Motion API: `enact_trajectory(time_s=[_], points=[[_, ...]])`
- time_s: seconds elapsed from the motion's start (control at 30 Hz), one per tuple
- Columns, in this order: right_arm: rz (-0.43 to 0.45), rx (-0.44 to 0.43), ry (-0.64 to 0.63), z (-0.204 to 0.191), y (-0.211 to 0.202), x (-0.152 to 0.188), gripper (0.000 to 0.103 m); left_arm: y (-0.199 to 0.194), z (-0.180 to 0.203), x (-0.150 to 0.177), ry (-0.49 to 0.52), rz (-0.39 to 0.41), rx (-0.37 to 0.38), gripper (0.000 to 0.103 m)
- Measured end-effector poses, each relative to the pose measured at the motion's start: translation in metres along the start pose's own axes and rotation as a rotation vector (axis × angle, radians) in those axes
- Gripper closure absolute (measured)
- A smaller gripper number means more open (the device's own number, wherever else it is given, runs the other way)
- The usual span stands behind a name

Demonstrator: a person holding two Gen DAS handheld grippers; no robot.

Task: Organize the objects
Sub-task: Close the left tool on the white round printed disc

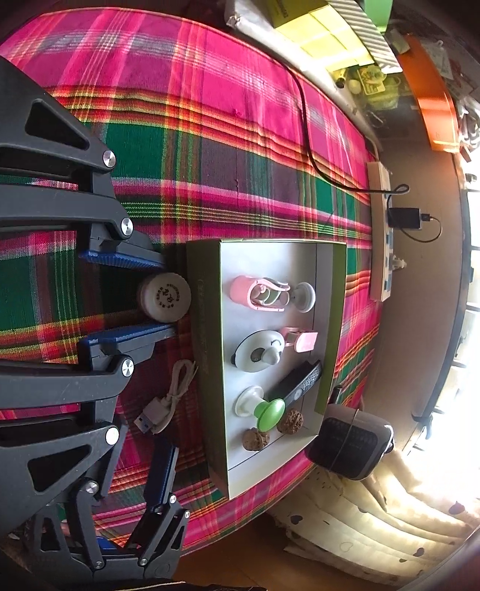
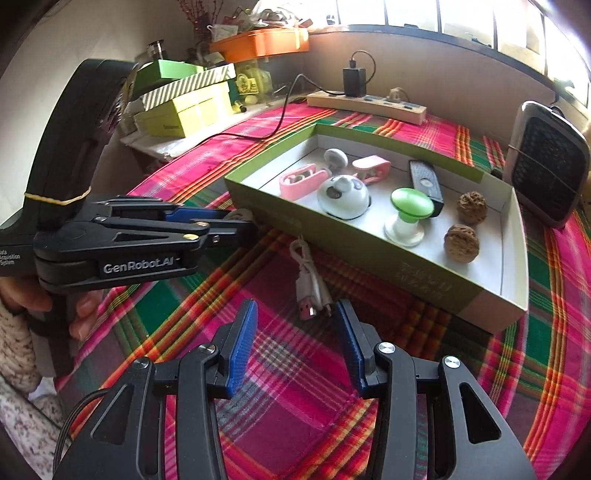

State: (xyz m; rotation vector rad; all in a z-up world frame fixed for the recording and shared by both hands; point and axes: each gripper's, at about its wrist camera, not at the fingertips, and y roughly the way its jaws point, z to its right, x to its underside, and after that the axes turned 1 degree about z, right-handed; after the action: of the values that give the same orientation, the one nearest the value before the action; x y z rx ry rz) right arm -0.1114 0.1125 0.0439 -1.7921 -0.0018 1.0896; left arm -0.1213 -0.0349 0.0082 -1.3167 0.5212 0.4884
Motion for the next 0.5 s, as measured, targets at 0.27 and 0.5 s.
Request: enact_trajectory(time_s=[0.27,0.5], points=[[-0.021,0.049,0.025,0.005,0.011,-0.01,0.058,0.001,-0.002,0.0,0.003,0.002,0.001,0.076],[-0.028,0.071,-0.007,-0.002,0.017,-0.015,0.058,0.002,0.001,0.0,0.018,0.004,-0.009,0.076]])
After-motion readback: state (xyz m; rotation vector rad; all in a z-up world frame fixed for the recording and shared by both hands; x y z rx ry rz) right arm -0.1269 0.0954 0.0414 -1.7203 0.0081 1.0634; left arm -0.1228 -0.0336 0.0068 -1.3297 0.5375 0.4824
